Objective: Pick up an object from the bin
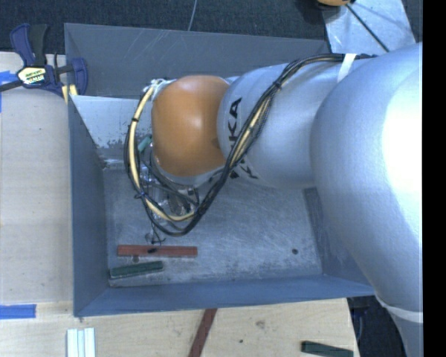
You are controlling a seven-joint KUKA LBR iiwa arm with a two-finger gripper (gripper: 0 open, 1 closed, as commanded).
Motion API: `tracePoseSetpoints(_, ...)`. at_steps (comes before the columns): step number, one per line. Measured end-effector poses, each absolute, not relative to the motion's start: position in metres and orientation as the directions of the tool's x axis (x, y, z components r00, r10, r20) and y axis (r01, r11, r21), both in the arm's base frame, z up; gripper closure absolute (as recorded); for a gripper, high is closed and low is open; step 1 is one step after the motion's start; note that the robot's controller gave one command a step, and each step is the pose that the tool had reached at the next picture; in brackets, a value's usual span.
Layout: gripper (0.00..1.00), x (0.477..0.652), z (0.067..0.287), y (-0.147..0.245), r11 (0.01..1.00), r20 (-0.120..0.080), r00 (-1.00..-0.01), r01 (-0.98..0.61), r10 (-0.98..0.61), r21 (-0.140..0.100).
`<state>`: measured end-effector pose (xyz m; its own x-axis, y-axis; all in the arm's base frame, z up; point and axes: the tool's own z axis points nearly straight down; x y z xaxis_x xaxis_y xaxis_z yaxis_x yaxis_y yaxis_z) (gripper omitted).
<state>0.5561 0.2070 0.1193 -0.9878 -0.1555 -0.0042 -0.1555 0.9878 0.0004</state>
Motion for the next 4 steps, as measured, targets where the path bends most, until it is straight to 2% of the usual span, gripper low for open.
tracePoseSetpoints(1, 0.0, 0.492, 0.134, 0.202, 0.952, 0.002, -0.952, -0.306, -0.306, 0.0)
tracePoseSetpoints(2, 0.0, 0.501, 0.132, 0.2, 0.941, -0.005, -0.941, -0.337, -0.337, 0.0)
tracePoseSetpoints(3, 0.0, 0.5, 0.071, 0.206, 0.951, -0.001, -0.951, -0.31, -0.31, 0.0)
tracePoseSetpoints(4, 1.0, 0.5, 0.073, 0.208, 0.885, -0.003, -0.885, -0.465, -0.465, -0.002)
